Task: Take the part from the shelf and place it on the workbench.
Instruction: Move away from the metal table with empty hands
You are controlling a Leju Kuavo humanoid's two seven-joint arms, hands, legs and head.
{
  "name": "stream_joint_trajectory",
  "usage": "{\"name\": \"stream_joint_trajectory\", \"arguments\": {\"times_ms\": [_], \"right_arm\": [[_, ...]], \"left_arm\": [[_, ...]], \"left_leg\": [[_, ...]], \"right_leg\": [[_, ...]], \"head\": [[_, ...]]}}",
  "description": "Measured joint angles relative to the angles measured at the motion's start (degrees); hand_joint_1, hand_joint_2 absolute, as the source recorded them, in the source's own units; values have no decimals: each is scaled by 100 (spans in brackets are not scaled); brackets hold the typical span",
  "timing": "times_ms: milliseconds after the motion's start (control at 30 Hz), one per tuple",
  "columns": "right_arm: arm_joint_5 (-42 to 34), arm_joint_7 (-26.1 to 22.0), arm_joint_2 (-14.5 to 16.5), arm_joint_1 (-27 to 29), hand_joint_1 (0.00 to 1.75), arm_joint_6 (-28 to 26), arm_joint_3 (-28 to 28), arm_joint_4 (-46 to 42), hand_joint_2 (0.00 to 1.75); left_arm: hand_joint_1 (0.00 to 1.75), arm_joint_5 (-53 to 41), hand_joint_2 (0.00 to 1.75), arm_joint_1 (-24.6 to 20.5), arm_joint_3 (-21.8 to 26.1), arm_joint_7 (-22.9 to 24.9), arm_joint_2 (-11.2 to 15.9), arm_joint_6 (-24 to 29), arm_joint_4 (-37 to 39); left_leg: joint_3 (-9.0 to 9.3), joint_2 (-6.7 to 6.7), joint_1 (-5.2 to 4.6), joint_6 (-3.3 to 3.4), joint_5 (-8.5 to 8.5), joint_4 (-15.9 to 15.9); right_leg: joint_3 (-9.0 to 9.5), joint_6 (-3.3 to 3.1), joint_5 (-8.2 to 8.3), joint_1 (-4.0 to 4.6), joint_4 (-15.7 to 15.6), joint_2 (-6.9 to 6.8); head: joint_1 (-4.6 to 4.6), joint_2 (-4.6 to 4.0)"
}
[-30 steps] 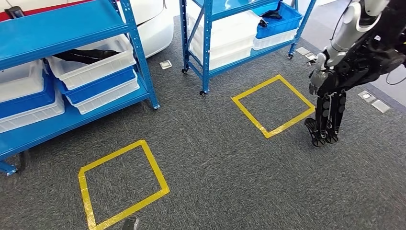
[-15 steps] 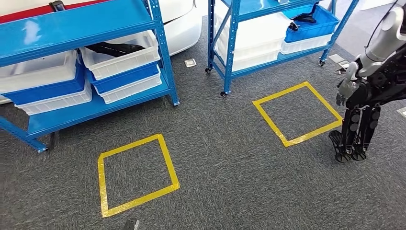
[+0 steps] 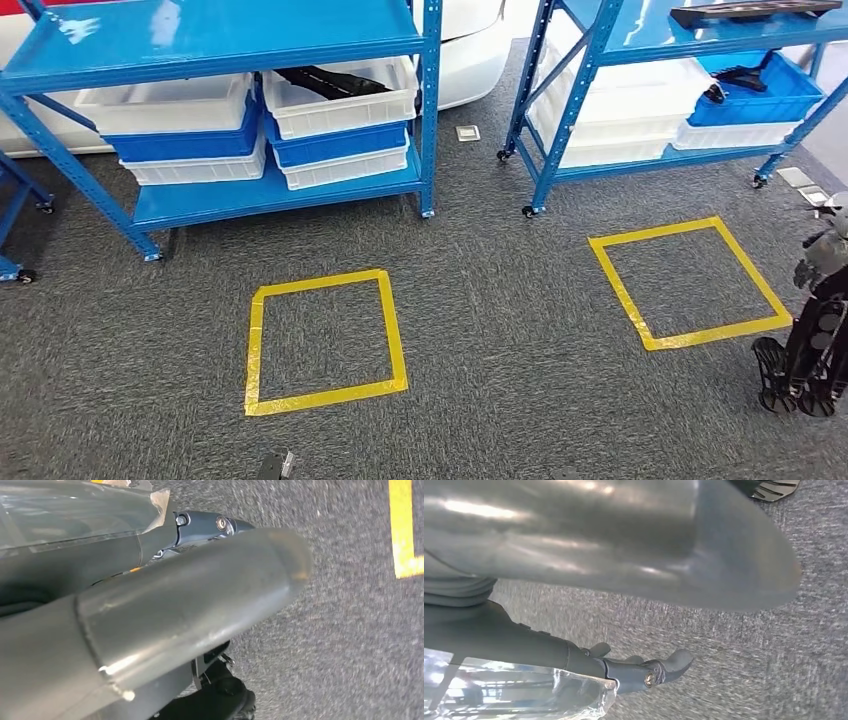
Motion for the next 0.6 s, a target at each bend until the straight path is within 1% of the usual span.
{"name": "stream_joint_trajectory", "arguments": {"times_ms": [33, 67, 100, 133, 167, 200, 233, 267, 300, 333, 367, 400, 433, 467, 500, 533, 567, 600], "right_arm": [[10, 0, -2, -1, 0, 0, -8, -1, 0], [20, -1, -3, -3, 0, 1, -16, -1, 0], [29, -1, -3, -5, 0, 2, -25, 0, 0], [37, -2, -3, -8, 0, 3, -31, 1, 0], [42, -3, -2, -11, 0, 6, -36, 2, 0], [47, -4, -1, -16, 0, 8, -38, 3, 0], [51, -7, 6, -27, 0, 10, -39, 2, 0], [55, -12, 14, -38, 0, 11, -41, 2, 0], [59, -20, 21, -48, 0, 11, -42, 1, 0], [60, -28, 27, -50, 0, 11, -42, 1, 0], [61, -33, 27, -44, 0, 11, -43, 1, 0], [61, -37, 23, -33, 0, 11, -44, 1, 0], [61, -37, 20, -24, 0, 10, -45, 1, 0], [62, -37, 18, -18, 0, 10, -46, 1, 0], [63, -37, 18, -19, 0, 10, -46, 1, 0], [65, -38, 21, -22, 0, 10, -47, 1, 0], [67, -38, 25, -26, 0, 11, -47, 1, 0], [67, -39, 30, -29, 0, 11, -47, 1, 0]], "left_arm": [[0, -10, 0, 3, 0, -6, -2, -8, -1], [0, -22, 0, 2, 0, -14, -4, -18, -2], [0, -34, 0, -2, 0, -22, -5, -33, -3], [0, -44, 0, -6, 0, -27, -8, -47, -5], [0, -51, 0, -8, 0, -31, -7, -62, -8], [0, -55, 0, -7, 0, -33, -5, -74, -9], [0, -59, 0, -3, 0, -34, -3, -81, -10], [0, -62, 0, 3, 0, -36, 1, -84, -11], [0, -65, 0, 7, 0, -36, 3, -85, -11], [0, -68, 0, 6, 0, -37, 4, -87, -15], [0, -70, 0, 1, 0, -37, 4, -89, -19], [0, -72, 0, -5, 0, -38, 4, -90, -22], [0, -73, 0, -8, 0, -38, 4, -91, -26], [0, -73, 0, -6, 0, -39, 5, -91, -26], [0, -73, 0, -1, 0, -38, 6, -91, -26], [0, -73, 0, 2, 0, -38, 8, -91, -26], [0, -74, 0, 3, 0, -38, 11, -91, -27], [0, -74, 0, 0, 0, -38, 14, -91, -30]], "left_leg": [[6, -83, 4, -9, -1, 7], [11, -168, 11, -25, -5, 20], [5, -247, 6, -55, -17, 47], [-7, -315, -1, -89, -32, 73], [-26, -372, -9, -125, -46, 94], [-48, -425, -12, -163, -50, 103], [-65, -475, 0, -196, -44, 100], [-82, -460, 13, -223, -46, 111], [-118, -343, 16, -250, -90, 180], [-202, -168, 16, -274, -200, 360], [-346, 37, 16, -294, -370, 661], [-538, 194, 18, -316, -560, 1046], [-735, 262, 30, -333, -716, 1428], [-875, 289, 39, -345, -785, 1687], [-912, 306, 44, -350, -745, 1741], [-826, 328, 46, -347, -603, 1563], [-634, 376, 46, -334, -399, 1196], [-416, 482, 33, -312, -239, 786]], "right_leg": [[94, 65, 150, -18, -249, 21], [268, 131, 346, -49, -661, 96], [446, 178, 519, -72, -1088, 219], [579, 181, 644, -88, -1410, 315], [658, 158, 704, -90, -1589, 388], [680, 111, 717, -72, -1635, 393], [692, 54, 730, -72, -1633, 330], [709, 15, 740, -77, -1637, 274], [719, -31, 749, -85, -1644, 210], [729, -77, 753, -93, -1654, 139], [736, -114, 747, -80, -1658, 62], [739, -147, 736, -62, -1658, -20], [740, -168, 727, -47, -1657, -106], [741, -178, 718, -38, -1656, -188], [746, -185, 709, -35, -1655, -263], [757, -186, 698, -34, -1654, -333], [776, -177, 682, -34, -1654, -399], [801, -160, 663, -29, -1656, -461]], "head": [[-2, 0], [1, 0], [6, 0], [6, 0], [8, 0], [4, 0], [-3, 0], [-6, 0], [-21, 0], [-39, 0], [-53, 0], [-69, 0], [-73, 0], [-71, 0], [-73, 0], [-74, 0], [-74, 0], [-75, 0]]}}
